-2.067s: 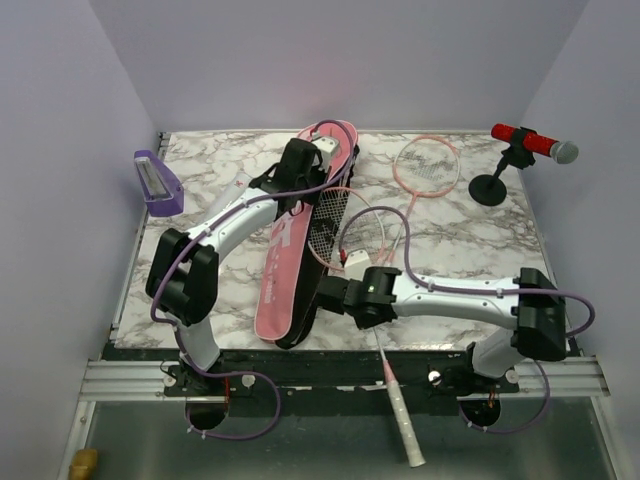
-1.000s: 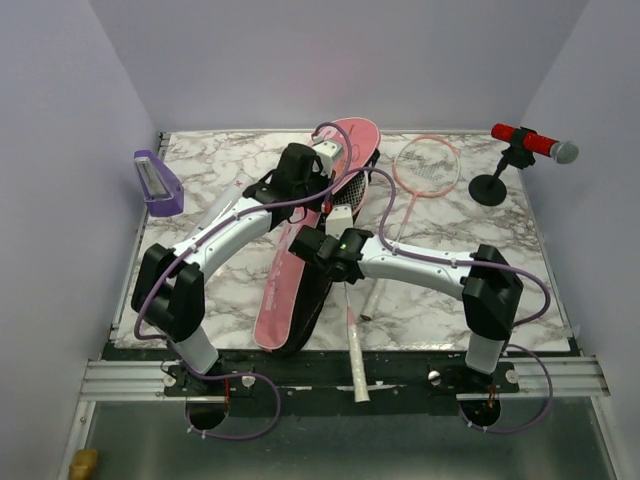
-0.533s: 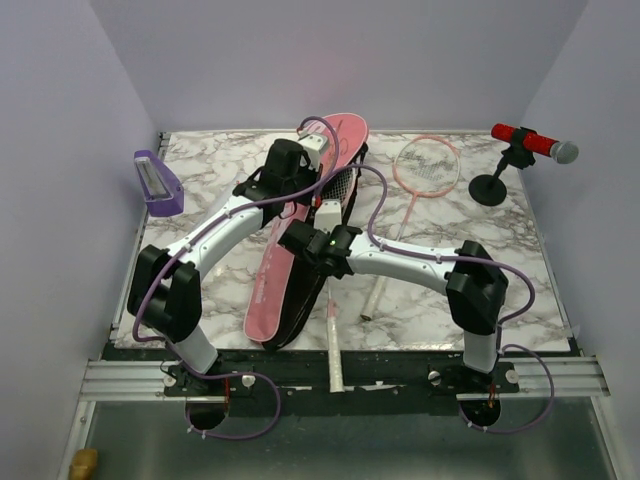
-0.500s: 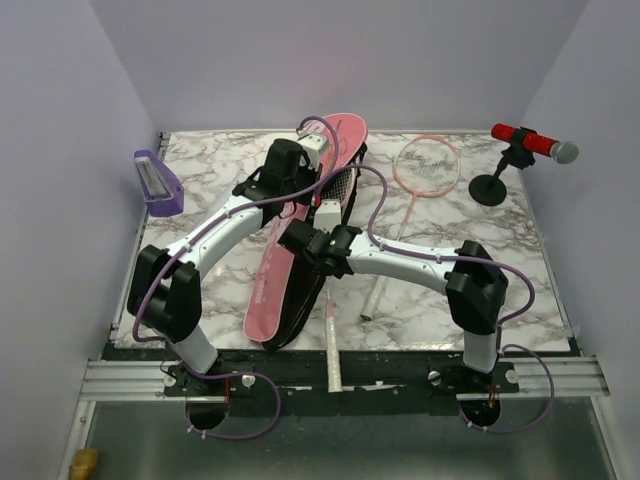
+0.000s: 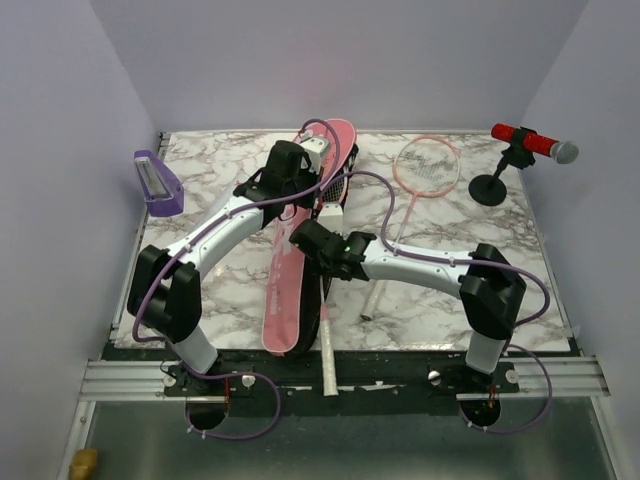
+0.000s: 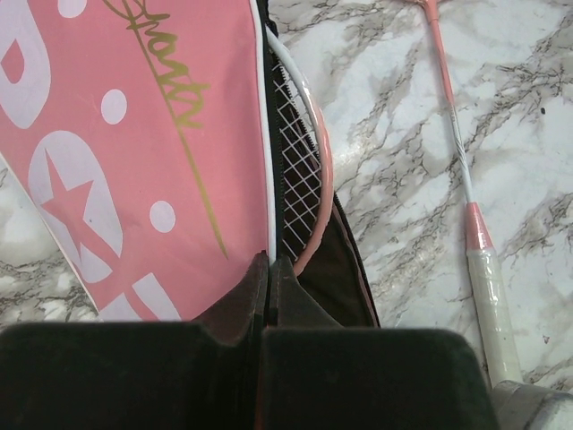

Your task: Pack up the badminton gear

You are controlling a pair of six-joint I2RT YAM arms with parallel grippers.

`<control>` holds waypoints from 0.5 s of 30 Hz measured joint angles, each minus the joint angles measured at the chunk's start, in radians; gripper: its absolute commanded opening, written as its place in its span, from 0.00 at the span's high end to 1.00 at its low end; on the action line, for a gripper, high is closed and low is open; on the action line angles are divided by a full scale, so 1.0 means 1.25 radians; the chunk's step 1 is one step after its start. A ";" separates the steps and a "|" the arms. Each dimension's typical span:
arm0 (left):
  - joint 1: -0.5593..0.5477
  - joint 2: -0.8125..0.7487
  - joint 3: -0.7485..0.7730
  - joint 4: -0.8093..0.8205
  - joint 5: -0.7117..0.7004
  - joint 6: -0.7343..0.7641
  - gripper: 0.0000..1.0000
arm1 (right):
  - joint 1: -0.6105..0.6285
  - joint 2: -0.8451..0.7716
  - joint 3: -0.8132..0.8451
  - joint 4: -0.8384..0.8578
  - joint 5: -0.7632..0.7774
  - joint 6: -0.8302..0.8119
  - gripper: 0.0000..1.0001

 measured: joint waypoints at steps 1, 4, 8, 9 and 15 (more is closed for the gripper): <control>-0.001 0.000 0.000 -0.003 0.002 0.000 1.00 | -0.001 -0.006 -0.009 0.009 -0.007 -0.006 1.00; -0.007 0.000 0.000 -0.010 0.007 0.000 1.00 | -0.002 -0.026 -0.041 0.035 -0.031 -0.023 1.00; -0.015 0.000 0.000 -0.024 0.017 0.000 1.00 | -0.003 -0.057 -0.097 0.094 -0.066 -0.047 1.00; -0.018 0.000 0.000 -0.026 0.018 0.001 1.00 | -0.003 -0.065 -0.109 0.104 -0.073 -0.051 1.00; -0.023 0.000 0.000 -0.027 0.029 -0.002 1.00 | -0.006 -0.075 -0.120 0.131 -0.081 -0.070 1.00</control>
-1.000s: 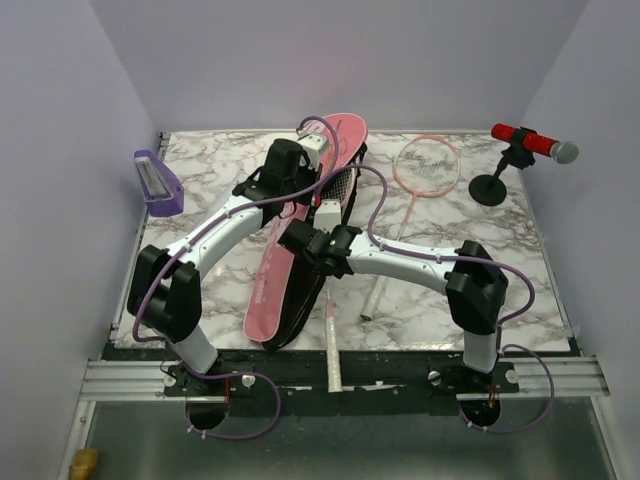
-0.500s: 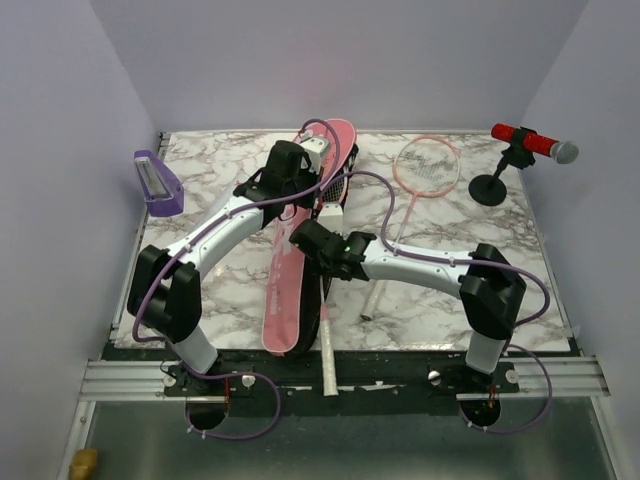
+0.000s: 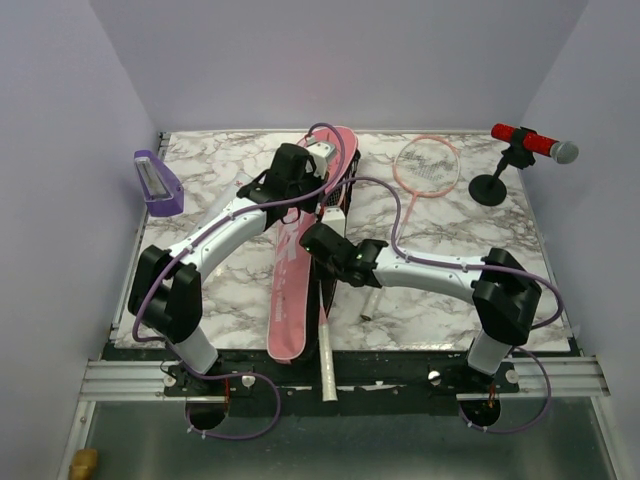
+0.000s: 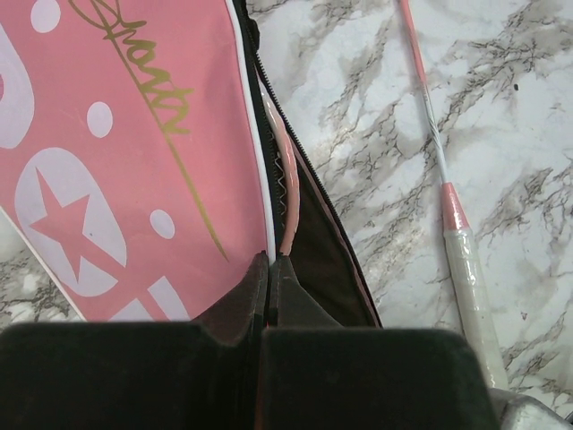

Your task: Pack up the badminton gear

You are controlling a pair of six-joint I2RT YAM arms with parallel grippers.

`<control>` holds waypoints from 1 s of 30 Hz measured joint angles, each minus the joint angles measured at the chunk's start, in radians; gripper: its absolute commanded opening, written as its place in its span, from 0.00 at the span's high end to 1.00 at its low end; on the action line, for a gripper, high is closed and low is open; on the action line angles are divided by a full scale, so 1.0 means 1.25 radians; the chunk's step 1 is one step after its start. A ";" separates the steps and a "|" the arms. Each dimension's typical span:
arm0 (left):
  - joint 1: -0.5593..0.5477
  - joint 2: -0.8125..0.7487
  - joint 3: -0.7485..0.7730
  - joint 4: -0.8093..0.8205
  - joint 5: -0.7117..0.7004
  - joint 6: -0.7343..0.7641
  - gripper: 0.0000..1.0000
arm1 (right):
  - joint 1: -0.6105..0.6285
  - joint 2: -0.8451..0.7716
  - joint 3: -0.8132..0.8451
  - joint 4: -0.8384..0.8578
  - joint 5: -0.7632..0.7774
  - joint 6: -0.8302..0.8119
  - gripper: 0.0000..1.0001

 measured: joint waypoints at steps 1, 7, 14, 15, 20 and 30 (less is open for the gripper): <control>0.000 0.000 0.000 0.003 0.000 -0.001 1.00 | -0.006 0.000 0.002 -0.001 0.001 -0.002 1.00; 0.007 0.000 0.000 0.065 -0.018 -0.013 1.00 | -0.045 0.000 0.018 0.006 -0.022 -0.044 1.00; 0.018 -0.001 0.000 0.136 -0.048 -0.021 1.00 | -0.087 0.000 0.034 0.047 -0.101 -0.086 1.00; 0.020 -0.002 0.000 0.140 -0.050 -0.021 1.00 | -0.089 0.000 0.034 0.055 -0.110 -0.086 1.00; 0.025 -0.011 -0.002 0.148 -0.053 -0.021 1.00 | -0.096 -0.002 0.021 0.110 -0.144 -0.080 0.57; -0.023 -0.026 -0.056 0.070 0.027 -0.015 1.00 | -0.199 -0.132 -0.167 0.229 -0.181 0.046 0.31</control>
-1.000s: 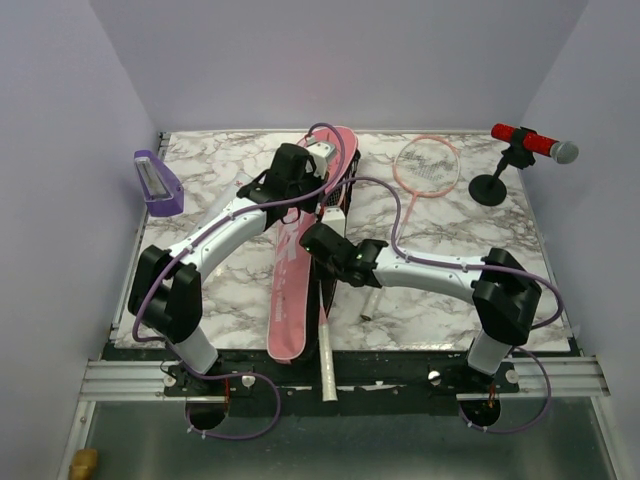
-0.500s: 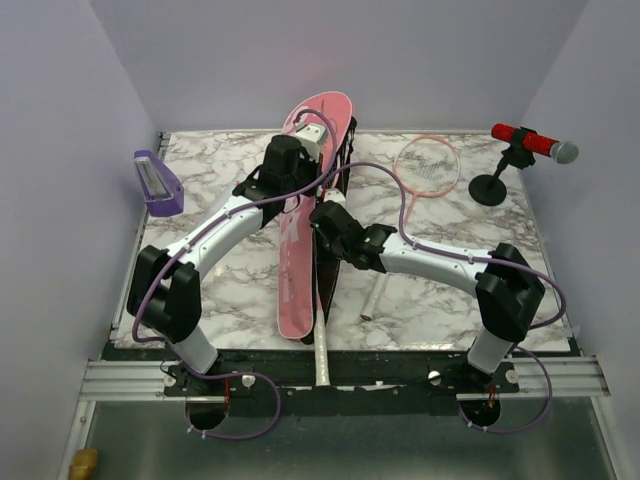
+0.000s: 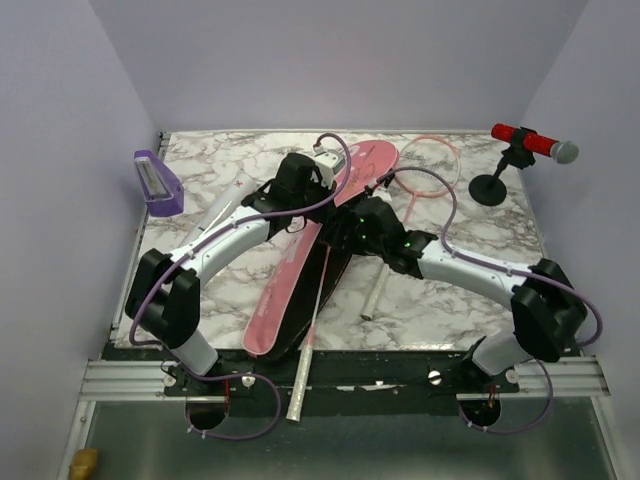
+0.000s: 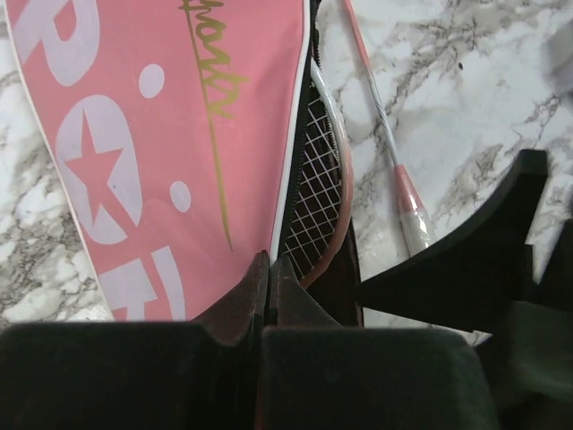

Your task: Pack up the badminton gear

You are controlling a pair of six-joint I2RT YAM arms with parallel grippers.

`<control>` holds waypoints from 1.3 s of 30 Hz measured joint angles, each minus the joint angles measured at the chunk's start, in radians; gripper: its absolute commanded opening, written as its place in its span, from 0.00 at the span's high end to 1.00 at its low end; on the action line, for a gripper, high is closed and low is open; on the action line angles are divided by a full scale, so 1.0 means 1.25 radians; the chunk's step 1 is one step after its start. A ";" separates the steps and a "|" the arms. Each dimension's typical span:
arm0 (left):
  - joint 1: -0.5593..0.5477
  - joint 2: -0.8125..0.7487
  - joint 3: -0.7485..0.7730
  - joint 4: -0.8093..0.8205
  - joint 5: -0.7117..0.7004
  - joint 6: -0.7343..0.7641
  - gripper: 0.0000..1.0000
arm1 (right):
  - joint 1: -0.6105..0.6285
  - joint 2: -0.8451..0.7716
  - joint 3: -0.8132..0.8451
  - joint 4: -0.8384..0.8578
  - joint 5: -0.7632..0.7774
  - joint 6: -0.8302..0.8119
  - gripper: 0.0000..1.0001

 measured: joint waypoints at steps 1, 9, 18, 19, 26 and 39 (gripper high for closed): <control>-0.005 0.001 -0.001 -0.012 0.004 0.000 1.00 | -0.003 -0.029 -0.018 0.005 -0.002 0.013 0.32; -0.003 0.018 0.019 -0.037 0.013 0.000 1.00 | 0.041 -0.230 -0.179 0.068 -0.074 0.115 0.39; -0.003 0.042 0.027 -0.040 0.013 -0.001 1.00 | 0.145 -0.144 -0.262 0.108 -0.171 0.163 0.41; -0.003 0.043 0.027 -0.042 0.013 0.000 1.00 | 0.145 -0.133 -0.262 0.117 -0.180 0.164 0.41; 0.001 0.053 0.058 -0.058 0.009 -0.001 1.00 | 0.144 -0.015 -0.261 0.194 -0.250 0.179 0.46; 0.007 0.068 0.070 -0.062 0.003 -0.001 1.00 | 0.144 0.081 -0.261 0.320 -0.362 0.209 0.79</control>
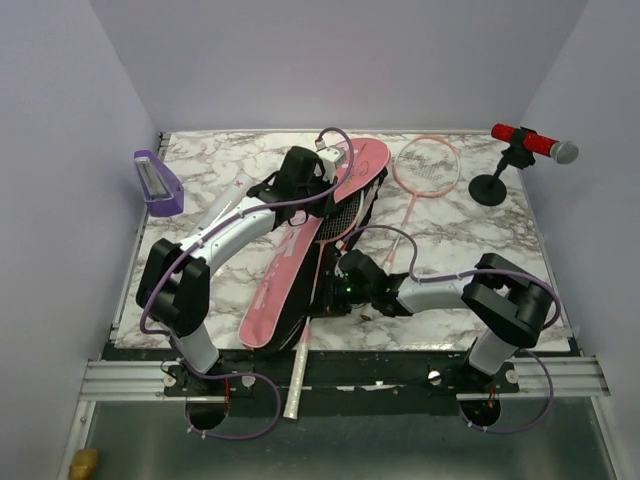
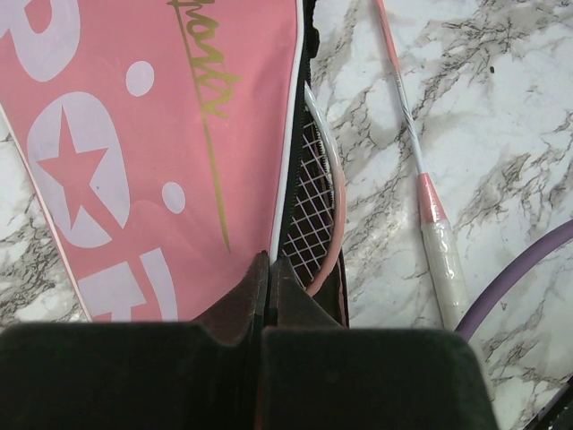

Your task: Pack up the badminton gear

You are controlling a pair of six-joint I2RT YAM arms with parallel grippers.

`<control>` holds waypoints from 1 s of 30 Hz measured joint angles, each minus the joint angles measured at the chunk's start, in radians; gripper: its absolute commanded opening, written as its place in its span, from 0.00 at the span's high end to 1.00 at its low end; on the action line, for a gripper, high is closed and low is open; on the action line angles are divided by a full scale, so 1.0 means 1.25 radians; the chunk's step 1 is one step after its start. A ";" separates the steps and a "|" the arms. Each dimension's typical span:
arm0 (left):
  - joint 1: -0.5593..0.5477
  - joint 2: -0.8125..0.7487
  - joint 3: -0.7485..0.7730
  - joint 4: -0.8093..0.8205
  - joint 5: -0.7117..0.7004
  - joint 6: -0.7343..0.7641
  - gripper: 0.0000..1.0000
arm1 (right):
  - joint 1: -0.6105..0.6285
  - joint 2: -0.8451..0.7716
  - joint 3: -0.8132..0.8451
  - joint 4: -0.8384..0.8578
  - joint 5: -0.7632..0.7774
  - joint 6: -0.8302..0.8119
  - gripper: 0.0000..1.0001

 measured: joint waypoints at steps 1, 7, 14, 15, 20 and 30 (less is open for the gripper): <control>0.000 0.000 0.000 0.000 -0.002 0.000 1.00 | 0.000 0.005 0.000 0.007 -0.006 0.002 0.84; 0.001 0.005 0.002 -0.001 -0.011 0.000 1.00 | -0.002 0.023 -0.001 0.032 -0.033 0.027 1.00; 0.005 0.006 0.002 0.002 -0.020 0.001 1.00 | -0.041 -0.034 -0.047 0.031 -0.036 0.036 1.00; 0.005 0.006 0.002 0.003 -0.021 0.001 1.00 | -0.045 -0.041 -0.049 0.031 -0.036 0.038 1.00; 0.005 0.006 0.002 0.005 -0.021 0.001 1.00 | -0.059 -0.062 -0.049 0.032 -0.042 0.047 1.00; 0.006 0.006 -0.001 0.006 -0.021 0.000 1.00 | -0.129 -0.061 0.004 0.025 -0.048 0.056 1.00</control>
